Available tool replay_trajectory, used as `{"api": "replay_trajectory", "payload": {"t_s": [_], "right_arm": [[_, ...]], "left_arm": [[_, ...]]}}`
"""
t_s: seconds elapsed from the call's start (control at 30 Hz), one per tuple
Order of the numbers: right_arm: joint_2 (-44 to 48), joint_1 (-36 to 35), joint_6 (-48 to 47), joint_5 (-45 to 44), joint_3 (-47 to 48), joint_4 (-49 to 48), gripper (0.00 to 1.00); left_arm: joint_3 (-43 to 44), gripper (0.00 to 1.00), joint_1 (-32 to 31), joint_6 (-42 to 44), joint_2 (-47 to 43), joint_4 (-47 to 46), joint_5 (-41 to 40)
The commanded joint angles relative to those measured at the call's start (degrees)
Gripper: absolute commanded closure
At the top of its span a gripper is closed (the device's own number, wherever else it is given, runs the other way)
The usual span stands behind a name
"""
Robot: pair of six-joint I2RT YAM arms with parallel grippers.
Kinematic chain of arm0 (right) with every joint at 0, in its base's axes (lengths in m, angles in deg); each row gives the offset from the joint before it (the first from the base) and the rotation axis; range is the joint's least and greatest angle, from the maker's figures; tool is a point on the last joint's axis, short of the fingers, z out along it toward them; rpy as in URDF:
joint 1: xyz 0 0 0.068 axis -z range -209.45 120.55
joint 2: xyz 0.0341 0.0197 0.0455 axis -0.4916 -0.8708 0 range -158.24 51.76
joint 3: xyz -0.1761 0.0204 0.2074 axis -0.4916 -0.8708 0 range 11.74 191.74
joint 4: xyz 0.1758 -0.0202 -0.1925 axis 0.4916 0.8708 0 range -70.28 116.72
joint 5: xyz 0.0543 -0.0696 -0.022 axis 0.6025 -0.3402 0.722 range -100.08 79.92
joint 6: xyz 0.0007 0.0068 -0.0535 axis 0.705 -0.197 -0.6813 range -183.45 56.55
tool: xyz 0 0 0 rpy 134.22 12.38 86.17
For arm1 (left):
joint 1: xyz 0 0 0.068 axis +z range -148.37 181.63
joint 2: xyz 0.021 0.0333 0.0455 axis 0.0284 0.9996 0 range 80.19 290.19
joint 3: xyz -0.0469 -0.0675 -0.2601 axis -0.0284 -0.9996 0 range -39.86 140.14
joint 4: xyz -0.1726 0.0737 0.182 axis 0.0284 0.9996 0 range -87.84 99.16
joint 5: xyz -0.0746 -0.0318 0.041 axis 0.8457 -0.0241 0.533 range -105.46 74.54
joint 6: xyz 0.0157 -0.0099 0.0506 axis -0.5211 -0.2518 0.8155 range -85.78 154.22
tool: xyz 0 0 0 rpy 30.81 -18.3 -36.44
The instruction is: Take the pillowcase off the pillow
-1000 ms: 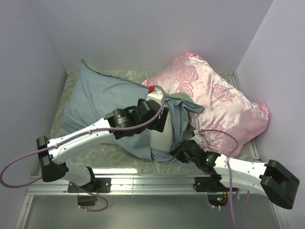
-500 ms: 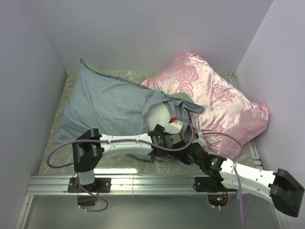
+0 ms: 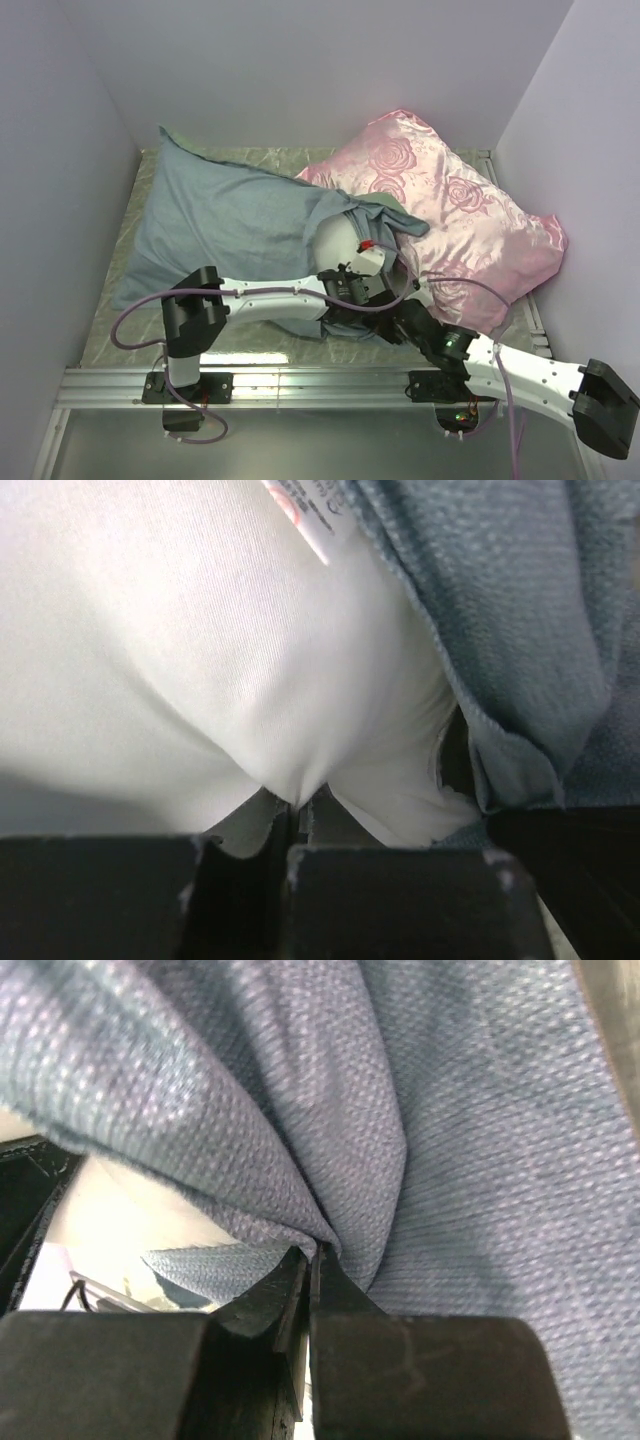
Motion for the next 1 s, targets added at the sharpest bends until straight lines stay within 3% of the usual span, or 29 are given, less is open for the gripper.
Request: {"api": "replay_trajectory", "payload": {"t_s": [0.0,0.33,0.53,0.67,0.8,0.87,0.97], "right_arm": [[2.11,-0.38,-2.01,-2.54,2.40,6.32,1.00],[-0.51,-0.38,-5.53,-5.62,10.22,11.34,1.00],[-3.59,-0.21,-5.00,-7.19,9.35,8.97,1.00],[-9.29,5.40,-7.97,-5.46,9.43,6.52,0.96],[-13.87,15.68,-13.25,1.23,9.25,0.88,0.95],[-15.54,17.01,-14.92,1.50,10.57,0.70,0.93],[-15.99,17.02,-16.16,2.37,12.77,0.44,0.86]], "left_arm": [[5.66,1.00,0.85,2.55,-4.58,1.47,-0.12],[24.65,1.00,3.31,8.70,-15.57,7.54,3.39],[23.79,1.00,8.49,9.15,-23.11,7.47,11.55],[16.34,0.99,8.50,5.90,-31.37,6.77,17.45],[0.54,0.99,8.50,-0.59,-43.15,3.50,22.12],[-3.88,0.99,8.50,-2.97,-48.87,4.47,22.20],[-17.55,0.99,8.42,-9.81,-54.33,1.23,26.06]]}}
